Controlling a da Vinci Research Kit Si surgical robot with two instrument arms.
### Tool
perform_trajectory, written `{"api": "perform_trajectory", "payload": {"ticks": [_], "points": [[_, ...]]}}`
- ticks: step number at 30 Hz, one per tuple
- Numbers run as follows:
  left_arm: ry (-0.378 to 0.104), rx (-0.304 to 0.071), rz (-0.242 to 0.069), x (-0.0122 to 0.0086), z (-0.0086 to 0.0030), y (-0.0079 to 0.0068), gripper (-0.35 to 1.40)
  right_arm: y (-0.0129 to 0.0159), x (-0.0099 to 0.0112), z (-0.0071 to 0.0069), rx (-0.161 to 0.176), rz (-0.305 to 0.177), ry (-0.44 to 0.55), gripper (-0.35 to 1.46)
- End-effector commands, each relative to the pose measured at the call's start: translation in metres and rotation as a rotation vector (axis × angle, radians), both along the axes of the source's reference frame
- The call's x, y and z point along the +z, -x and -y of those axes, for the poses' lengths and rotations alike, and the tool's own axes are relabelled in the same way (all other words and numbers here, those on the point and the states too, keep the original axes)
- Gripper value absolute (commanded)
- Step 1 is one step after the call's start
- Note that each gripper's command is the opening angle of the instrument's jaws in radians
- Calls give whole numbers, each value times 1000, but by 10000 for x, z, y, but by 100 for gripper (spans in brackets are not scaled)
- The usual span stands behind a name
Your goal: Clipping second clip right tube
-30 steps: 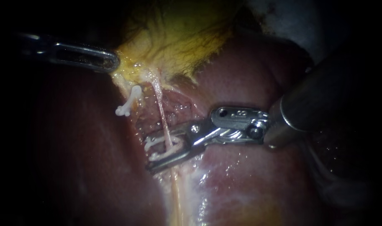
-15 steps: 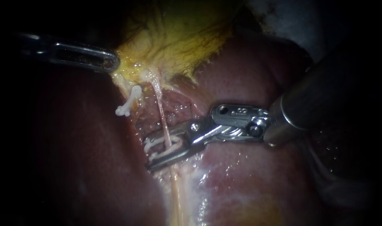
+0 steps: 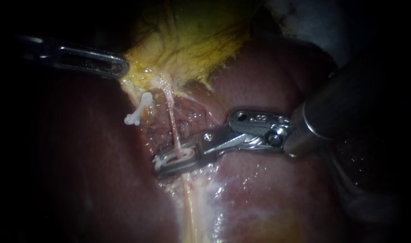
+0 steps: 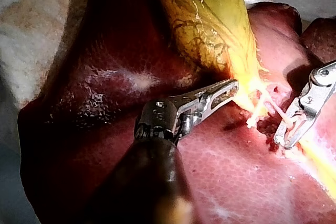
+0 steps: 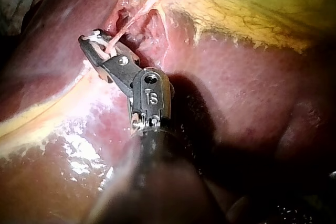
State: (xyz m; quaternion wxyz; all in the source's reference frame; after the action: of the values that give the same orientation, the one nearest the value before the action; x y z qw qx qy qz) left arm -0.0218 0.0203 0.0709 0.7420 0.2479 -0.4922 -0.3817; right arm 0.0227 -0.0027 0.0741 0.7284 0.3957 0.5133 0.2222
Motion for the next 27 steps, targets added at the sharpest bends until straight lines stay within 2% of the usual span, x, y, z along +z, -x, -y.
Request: {"api": "perform_trajectory", "payload": {"ticks": [1,5,9,13,27], "points": [[0,0,0,0,0,0,-35,0,0,0,1,2,-4,-16],[0,-1,0,0,0,0,-35,0,0,0,6,14,-37,-35],[0,-1,0,0,0,0,-35,2,0,-1,1,33,-107,-35],[0,-1,0,0,0,0,-35,3,0,-2,-55,14,-125,-35],[0,0,0,0,0,0,-35,5,1,-3,-56,19,-139,-35]]}}
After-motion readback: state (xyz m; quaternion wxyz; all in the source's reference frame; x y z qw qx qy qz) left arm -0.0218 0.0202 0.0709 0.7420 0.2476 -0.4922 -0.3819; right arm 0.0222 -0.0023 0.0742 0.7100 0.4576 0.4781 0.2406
